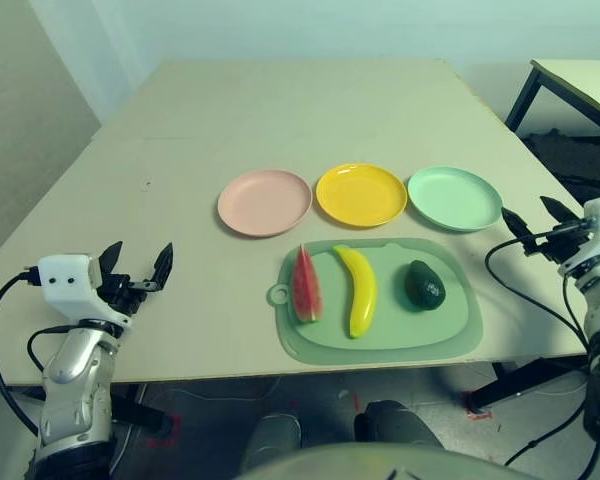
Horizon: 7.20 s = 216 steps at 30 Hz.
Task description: Place the fruits into color-matched plates.
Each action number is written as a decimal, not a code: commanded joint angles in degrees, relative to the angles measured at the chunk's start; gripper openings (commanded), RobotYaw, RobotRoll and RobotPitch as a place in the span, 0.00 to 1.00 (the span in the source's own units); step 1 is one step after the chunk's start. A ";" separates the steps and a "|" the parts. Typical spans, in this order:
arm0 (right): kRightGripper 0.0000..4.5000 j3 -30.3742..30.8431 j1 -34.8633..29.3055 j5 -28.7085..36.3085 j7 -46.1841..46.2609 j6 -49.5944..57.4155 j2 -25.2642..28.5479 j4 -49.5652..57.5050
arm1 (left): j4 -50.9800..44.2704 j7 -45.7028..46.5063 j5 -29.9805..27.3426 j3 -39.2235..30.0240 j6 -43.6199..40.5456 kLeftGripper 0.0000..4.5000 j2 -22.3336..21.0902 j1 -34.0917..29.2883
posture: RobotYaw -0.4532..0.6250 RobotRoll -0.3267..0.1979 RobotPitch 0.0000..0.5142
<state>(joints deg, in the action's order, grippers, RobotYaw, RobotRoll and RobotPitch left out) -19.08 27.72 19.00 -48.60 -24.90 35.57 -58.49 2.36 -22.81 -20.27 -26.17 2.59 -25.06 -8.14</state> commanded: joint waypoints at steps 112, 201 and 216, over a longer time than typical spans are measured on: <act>0.68 52.30 43.37 -29.43 -35.39 -0.89 -3.67 3.59 | -4.41 -43.82 -14.83 8.72 -17.96 1.00 -22.04 12.21 | 0.36 0.62 0.06; 0.99 65.92 32.69 -46.13 -32.50 -13.88 -18.21 18.87 | -7.13 -58.47 -15.93 7.26 -10.82 1.00 -23.97 3.44 | 0.43 0.62 0.09; 0.44 64.26 31.42 -43.22 -37.14 -11.77 -14.42 19.04 | -5.76 -58.06 -15.36 8.16 -10.58 1.00 -23.86 5.27 | 0.42 0.62 0.09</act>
<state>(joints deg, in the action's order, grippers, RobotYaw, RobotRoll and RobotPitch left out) 44.97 59.38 -22.96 -86.54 -37.31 21.23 -37.41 -4.01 -80.89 -35.99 -18.36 -8.15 -49.02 -3.29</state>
